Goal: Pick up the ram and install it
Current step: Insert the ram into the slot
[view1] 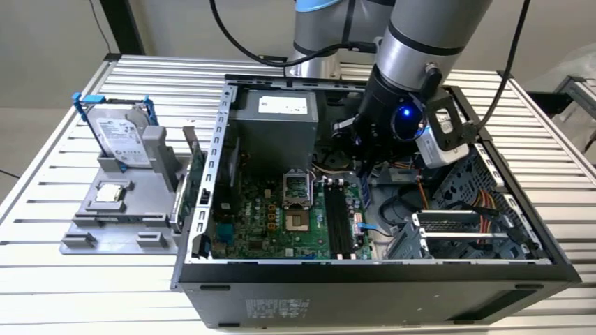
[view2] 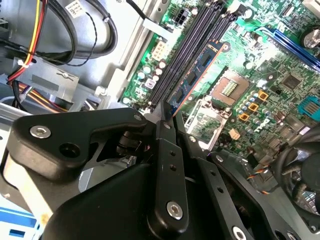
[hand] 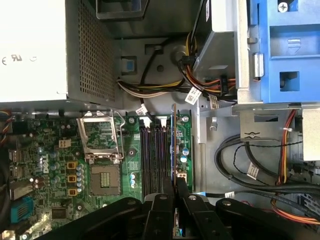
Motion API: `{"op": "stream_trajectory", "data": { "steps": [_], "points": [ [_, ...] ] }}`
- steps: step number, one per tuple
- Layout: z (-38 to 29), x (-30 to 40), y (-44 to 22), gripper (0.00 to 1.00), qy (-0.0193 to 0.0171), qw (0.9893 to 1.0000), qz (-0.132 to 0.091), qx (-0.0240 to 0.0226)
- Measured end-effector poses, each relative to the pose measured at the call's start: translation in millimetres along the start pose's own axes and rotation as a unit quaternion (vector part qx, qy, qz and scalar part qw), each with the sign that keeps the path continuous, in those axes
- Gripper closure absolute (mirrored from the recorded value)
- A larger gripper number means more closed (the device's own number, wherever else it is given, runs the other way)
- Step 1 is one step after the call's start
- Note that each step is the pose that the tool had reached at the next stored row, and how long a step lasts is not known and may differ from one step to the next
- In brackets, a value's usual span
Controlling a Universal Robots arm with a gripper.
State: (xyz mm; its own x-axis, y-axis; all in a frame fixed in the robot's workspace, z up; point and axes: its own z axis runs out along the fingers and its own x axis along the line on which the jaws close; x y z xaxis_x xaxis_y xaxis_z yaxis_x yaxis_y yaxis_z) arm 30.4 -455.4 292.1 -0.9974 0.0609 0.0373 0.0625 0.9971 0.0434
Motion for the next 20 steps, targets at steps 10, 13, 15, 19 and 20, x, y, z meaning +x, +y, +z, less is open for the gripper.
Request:
{"op": "stream_trajectory", "data": {
  "steps": [10,13,15,19,20],
  "points": [
    [3.5,-0.4,-0.2,1.0,-0.0001,1.0,0.003,0.0],
    [3.7,-0.5,-0.2,1.0,-0.0001,1.0,0.003,0.0],
    [4.1,-0.5,-0.2,1.0,-0.0001,1.0,0.003,-0.0001],
    [5.4,-0.5,-0.2,1.0,-0.0001,1.0,0.003,0.0],
    [5.8,-0.5,-0.3,1.0,-0.0001,1.0,0.003,0.0]
  ]
}}
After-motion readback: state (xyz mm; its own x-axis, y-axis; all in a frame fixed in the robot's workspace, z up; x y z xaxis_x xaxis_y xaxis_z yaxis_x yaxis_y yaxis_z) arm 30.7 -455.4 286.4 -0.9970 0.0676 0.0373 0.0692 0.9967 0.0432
